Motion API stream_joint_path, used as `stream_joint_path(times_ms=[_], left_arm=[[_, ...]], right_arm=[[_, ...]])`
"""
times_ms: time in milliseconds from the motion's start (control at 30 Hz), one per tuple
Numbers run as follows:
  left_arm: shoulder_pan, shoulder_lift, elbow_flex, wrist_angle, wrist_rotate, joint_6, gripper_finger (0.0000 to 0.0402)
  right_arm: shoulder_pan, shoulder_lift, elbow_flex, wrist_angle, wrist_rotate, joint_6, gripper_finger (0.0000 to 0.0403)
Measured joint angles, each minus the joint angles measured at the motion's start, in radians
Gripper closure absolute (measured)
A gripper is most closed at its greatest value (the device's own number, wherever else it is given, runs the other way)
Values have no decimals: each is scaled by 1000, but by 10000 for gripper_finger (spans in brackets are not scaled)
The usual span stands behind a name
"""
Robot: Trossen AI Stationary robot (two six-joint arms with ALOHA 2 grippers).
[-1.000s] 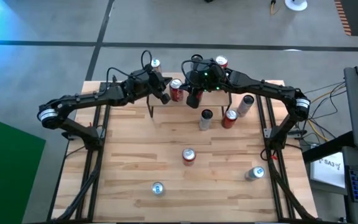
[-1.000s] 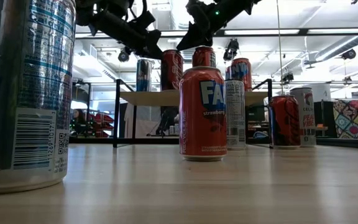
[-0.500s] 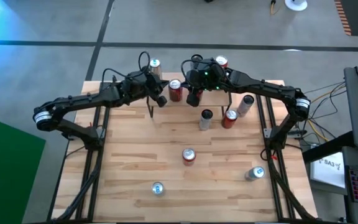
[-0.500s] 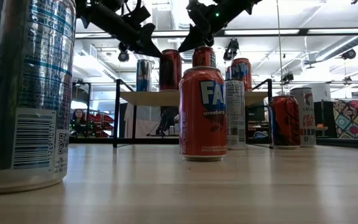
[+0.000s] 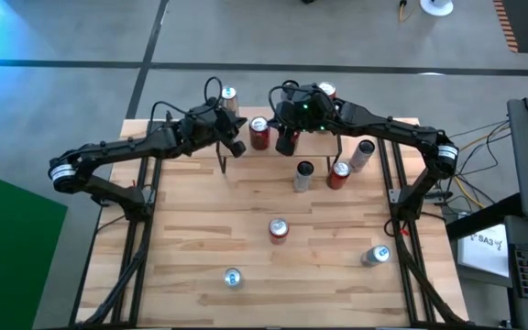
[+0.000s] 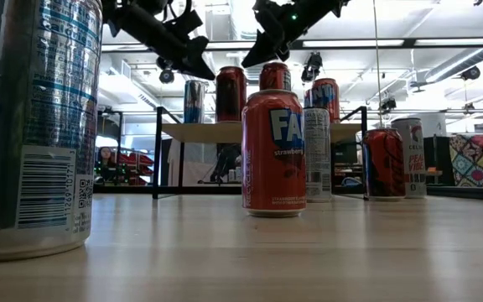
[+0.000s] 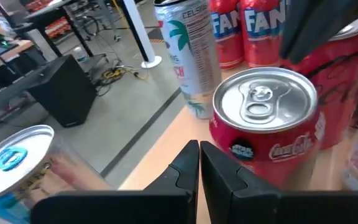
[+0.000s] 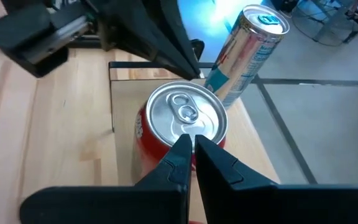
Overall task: Place canned beverage on shelf
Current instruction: Adjust the red soda can on the shelf
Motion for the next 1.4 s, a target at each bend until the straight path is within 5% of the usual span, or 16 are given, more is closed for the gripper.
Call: stream_joint_path(times_ms=[267, 1400], left_arm=[[0, 32, 0, 17, -2, 12, 402], [-33, -48, 0, -105, -3, -15, 402]], right_arm=[[3, 2, 0, 0, -107, 27, 390], [-9, -3, -15, -4, -18, -18, 390]])
